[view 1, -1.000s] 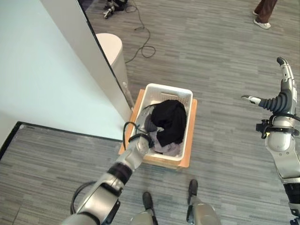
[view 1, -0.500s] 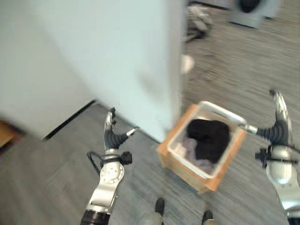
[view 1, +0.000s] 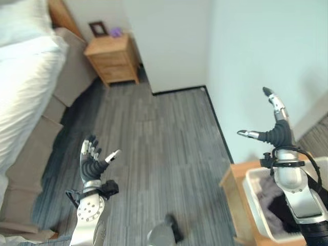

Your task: Pick up bed clothes into laundry basket.

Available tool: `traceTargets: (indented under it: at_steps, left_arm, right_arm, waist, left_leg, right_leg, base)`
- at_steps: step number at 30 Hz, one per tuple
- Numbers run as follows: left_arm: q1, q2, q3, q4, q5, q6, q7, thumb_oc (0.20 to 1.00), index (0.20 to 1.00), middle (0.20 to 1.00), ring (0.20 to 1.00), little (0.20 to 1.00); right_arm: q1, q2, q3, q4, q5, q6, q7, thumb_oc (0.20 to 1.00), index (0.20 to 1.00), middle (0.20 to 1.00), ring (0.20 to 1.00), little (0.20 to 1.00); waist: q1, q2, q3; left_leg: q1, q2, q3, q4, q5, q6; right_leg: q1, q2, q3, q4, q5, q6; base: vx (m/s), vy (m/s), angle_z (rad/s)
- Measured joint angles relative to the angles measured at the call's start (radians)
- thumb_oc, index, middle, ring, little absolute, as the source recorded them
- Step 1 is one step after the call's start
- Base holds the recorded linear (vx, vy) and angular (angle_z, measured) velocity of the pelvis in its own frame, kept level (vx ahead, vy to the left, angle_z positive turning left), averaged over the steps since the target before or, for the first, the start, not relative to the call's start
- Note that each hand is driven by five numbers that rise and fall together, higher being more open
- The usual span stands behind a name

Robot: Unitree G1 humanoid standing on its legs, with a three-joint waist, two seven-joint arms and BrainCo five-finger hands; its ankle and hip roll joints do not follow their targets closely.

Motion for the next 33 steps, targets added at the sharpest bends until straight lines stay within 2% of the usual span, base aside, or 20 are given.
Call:
traceTargets:
  at_steps: [1,2,3,5,6,7,9,11,12,13,14,15,16,19,21,23,25,28,32,33]
  left_arm:
    - [0.002,0.019,-0.013,-0.03,-0.001,0.001,-0.008,1.0,1.0,1.0,1.0,1.0]
    - [0.0,0.031,-0.01,-0.047,-0.001,0.0,-0.015,1.0,1.0,1.0,1.0,1.0]
    - [-0.022,0.024,-0.012,-0.044,-0.001,0.0,-0.03,1.0,1.0,1.0,1.0,1.0]
    - [-0.025,0.01,-0.001,-0.053,-0.002,0.0,-0.043,1.0,1.0,1.0,1.0,1.0]
    - [-0.034,-0.007,0.013,-0.049,-0.004,0.002,-0.05,1.0,1.0,1.0,1.0,1.0]
    - [-0.037,-0.015,0.003,-0.049,-0.026,0.0,-0.046,1.0,1.0,1.0,1.0,1.0]
    - [-0.037,-0.001,-0.01,-0.05,-0.04,-0.009,-0.04,1.0,1.0,1.0,1.0,1.0]
    - [-0.09,0.012,-0.031,-0.043,-0.04,-0.011,-0.041,1.0,1.0,1.0,1.0,1.0]
    - [-0.163,0.011,-0.067,-0.034,-0.039,-0.018,-0.037,1.0,1.0,1.0,1.0,1.0]
    - [-0.164,-0.004,-0.073,-0.042,-0.038,-0.018,-0.038,1.0,1.0,1.0,1.0,1.0]
    - [-0.16,0.004,-0.072,-0.056,-0.037,-0.018,-0.041,1.0,1.0,1.0,1.0,1.0]
    - [-0.145,0.004,-0.063,-0.06,-0.036,-0.018,-0.04,1.0,1.0,1.0,1.0,1.0]
    - [-0.106,0.006,-0.042,-0.061,-0.035,-0.019,-0.032,1.0,1.0,1.0,1.0,1.0]
    - [-0.088,0.022,0.012,-0.058,-0.026,-0.023,-0.03,1.0,1.0,1.0,1.0,1.0]
    - [-0.085,0.025,0.028,-0.031,-0.026,-0.024,-0.032,1.0,1.0,1.0,1.0,1.0]
    - [-0.083,0.044,-0.006,-0.039,-0.026,-0.023,-0.044,1.0,1.0,1.0,1.0,1.0]
    - [-0.079,0.039,-0.01,-0.039,-0.026,-0.023,-0.051,1.0,1.0,1.0,1.0,1.0]
    - [-0.056,0.035,-0.008,-0.039,-0.026,-0.023,-0.062,1.0,1.0,1.0,1.0,1.0]
    - [-0.055,0.033,-0.009,-0.039,-0.026,-0.018,-0.079,1.0,1.0,1.0,1.0,1.0]
    - [-0.087,0.024,-0.017,-0.026,-0.027,-0.015,-0.082,1.0,1.0,1.0,1.0,1.0]
  right_arm:
    - [-0.028,0.027,-0.007,0.016,0.009,-0.003,0.003,1.0,1.0,1.0,1.0,1.0]
    - [-0.037,0.056,-0.006,0.022,0.01,-0.002,0.003,1.0,1.0,1.0,1.0,1.0]
    - [-0.039,0.071,-0.005,0.037,0.015,-0.002,0.001,1.0,1.0,1.0,1.0,1.0]
    - [-0.056,0.088,0.026,0.105,0.04,0.005,0.022,1.0,1.0,1.0,1.0,1.0]
    - [-0.041,0.084,0.021,0.101,0.041,0.01,0.03,1.0,1.0,1.0,1.0,1.0]
    - [-0.012,0.077,0.024,0.102,0.042,0.015,0.033,1.0,1.0,1.0,1.0,1.0]
    - [-0.027,0.093,0.058,0.112,0.048,0.022,0.054,1.0,1.0,1.0,1.0,1.0]
    - [-0.032,0.088,0.082,0.127,0.05,0.019,0.061,1.0,1.0,1.0,1.0,1.0]
    - [-0.008,0.102,0.049,0.135,0.071,0.005,0.061,1.0,1.0,1.0,1.0,1.0]
    - [0.009,0.1,0.051,0.147,0.08,0.012,0.059,1.0,1.0,1.0,1.0,1.0]
    - [0.02,0.096,0.056,0.163,0.083,0.023,0.064,1.0,1.0,1.0,1.0,1.0]
    - [0.028,0.092,0.051,0.17,0.087,0.023,0.064,1.0,1.0,1.0,1.0,1.0]
    - [0.044,0.094,0.051,0.181,0.11,0.021,0.064,1.0,1.0,1.0,1.0,1.0]
    - [0.041,0.098,0.07,0.221,0.12,0.029,0.076,1.0,1.0,1.0,1.0,1.0]
    - [0.03,0.101,0.087,0.236,0.13,0.03,0.083,1.0,1.0,1.0,1.0,1.0]
    - [0.003,0.115,0.112,0.249,0.163,0.033,0.091,1.0,1.0,1.0,1.0,1.0]
    - [-0.016,0.118,0.119,0.254,0.165,0.036,0.095,1.0,1.0,1.0,1.0,1.0]
    - [-0.067,0.115,0.157,0.254,0.168,0.037,0.112,1.0,1.0,1.0,1.0,1.0]
    - [-0.093,0.111,0.172,0.251,0.188,0.037,0.113,1.0,1.0,1.0,1.0,1.0]
    - [-0.086,0.11,0.177,0.254,0.204,0.038,0.114,1.0,1.0,1.0,1.0,1.0]
  waist:
    - [0.006,-0.005,-0.008]
    - [0.015,-0.029,-0.018]
    - [0.013,-0.045,-0.02]
    - [0.051,-0.047,-0.029]
    - [0.046,-0.048,-0.025]
    - [-0.005,-0.034,-0.035]
    - [-0.007,-0.044,-0.033]
    - [-0.05,-0.053,-0.032]
    - [-0.057,-0.037,0.009]
    - [-0.086,-0.028,0.015]
    - [-0.083,-0.056,0.015]
    - [-0.088,-0.061,0.017]
    - [-0.087,-0.06,0.02]
    - [-0.082,-0.064,0.027]
    - [-0.089,-0.068,0.027]
    - [-0.103,-0.094,0.027]
    - [-0.086,-0.093,0.027]
    - [-0.085,-0.088,0.025]
    - [-0.088,-0.075,0.024]
    - [-0.092,-0.079,0.035]
  left_leg:
    - [-0.013,-0.019,-0.044,-0.029,0.009,0.01]
    - [-0.038,-0.048,-0.072,-0.018,0.013,0.003]
    - [-0.051,-0.08,-0.114,-0.012,0.009,0.0]
    - [-0.061,-0.103,-0.155,0.006,-0.034,-0.024]
    - [-0.037,-0.13,-0.124,0.035,-0.088,-0.011]
    - [-0.004,-0.16,-0.189,-0.003,-0.074,0.053]
    - [0.025,-0.215,-0.296,-0.063,-0.047,0.057]
    - [0.016,-0.246,-0.382,-0.096,-0.021,0.055]
    - [-0.017,-0.239,-0.551,-0.1,0.022,0.043]
    - [-0.031,-0.237,-0.591,-0.117,0.014,0.008]
    - [-0.009,-0.24,-0.516,-0.155,0.0,-0.021]
    - [-0.006,-0.245,-0.494,-0.157,0.012,-0.026]
    - [0.002,-0.282,-0.57,-0.159,0.009,-0.016]
    - [0.016,-0.312,-0.678,-0.183,0.057,-0.001]
    - [0.03,-0.313,-0.775,-0.182,0.057,-0.002]
    - [0.09,-0.317,-0.841,-0.239,0.085,-0.021]
    - [0.118,-0.301,-0.852,-0.26,0.082,-0.029]
    - [0.141,-0.269,-0.844,-0.26,0.067,-0.059]
    - [0.159,-0.228,-0.838,-0.26,0.052,-0.081]
    - [0.112,-0.228,-0.836,-0.177,0.035,-0.11]
  right_leg:
    - [-0.04,-0.005,0.026,0.014,-0.039,-0.038]
    - [-0.036,0.015,0.04,-0.05,-0.028,-0.052]
    - [-0.003,0.011,0.016,-0.066,-0.018,-0.034]
    - [-0.01,-0.034,-0.004,0.088,-0.019,-0.014]
    - [-0.017,-0.095,0.003,0.228,-0.031,0.054]
    - [-0.03,-0.147,-0.021,0.414,-0.033,0.017]
    - [-0.199,-0.197,0.146,0.665,-0.055,0.025]
    - [-0.351,-0.155,0.282,0.725,-0.061,0.022]
    - [-0.505,0.068,0.599,0.655,-0.139,-0.059]
    - [-0.526,0.14,0.658,0.58,-0.132,-0.058]
    - [-0.573,0.11,0.663,0.54,-0.122,-0.057]
    - [-0.591,0.083,0.689,0.498,-0.115,-0.064]
    - [-0.583,0.074,0.779,0.369,-0.101,-0.091]
    - [-0.574,0.111,0.932,0.194,-0.033,-0.074]
    - [-0.536,0.193,1.093,0.085,0.021,-0.076]
    - [-0.46,0.165,0.976,-0.06,0.204,-0.072]
    - [-0.419,0.159,0.929,-0.104,0.265,-0.06]
    - [-0.357,0.175,0.889,-0.213,0.312,-0.081]
    - [-0.339,0.218,0.876,-0.208,0.313,-0.113]
    - [-0.333,0.207,0.84,-0.207,0.306,-0.127]
  base:
    - [0.24,0.206,1.12]
    - [0.2,0.181,1.13]
    - [0.32,0.259,1.38]
    - [0.32,0.291,1.24]
    - [0.15,0.172,1.59]
    - [0.15,0.109,2.01]
    - [0.0,-0.021,1.61]
    - [0.03,-0.142,2.17]
    - [0.11,-0.182,3.05]
    - [0.14,-0.194,3.08]
    - [0.18,-0.18,2.39]
    - [0.22,-0.156,2.37]
    - [0.19,-0.134,2.06]
    - [0.15,-0.125,1.67]
    - [0.22,-0.158,1.27]
    - [0.11,-0.185,1.14]
    - [0.13,-0.169,0.21]
    - [0.1,-0.129,-0.13]
    - [-0.01,-0.113,-0.01]
    - [-0.11,-0.092,0.34]
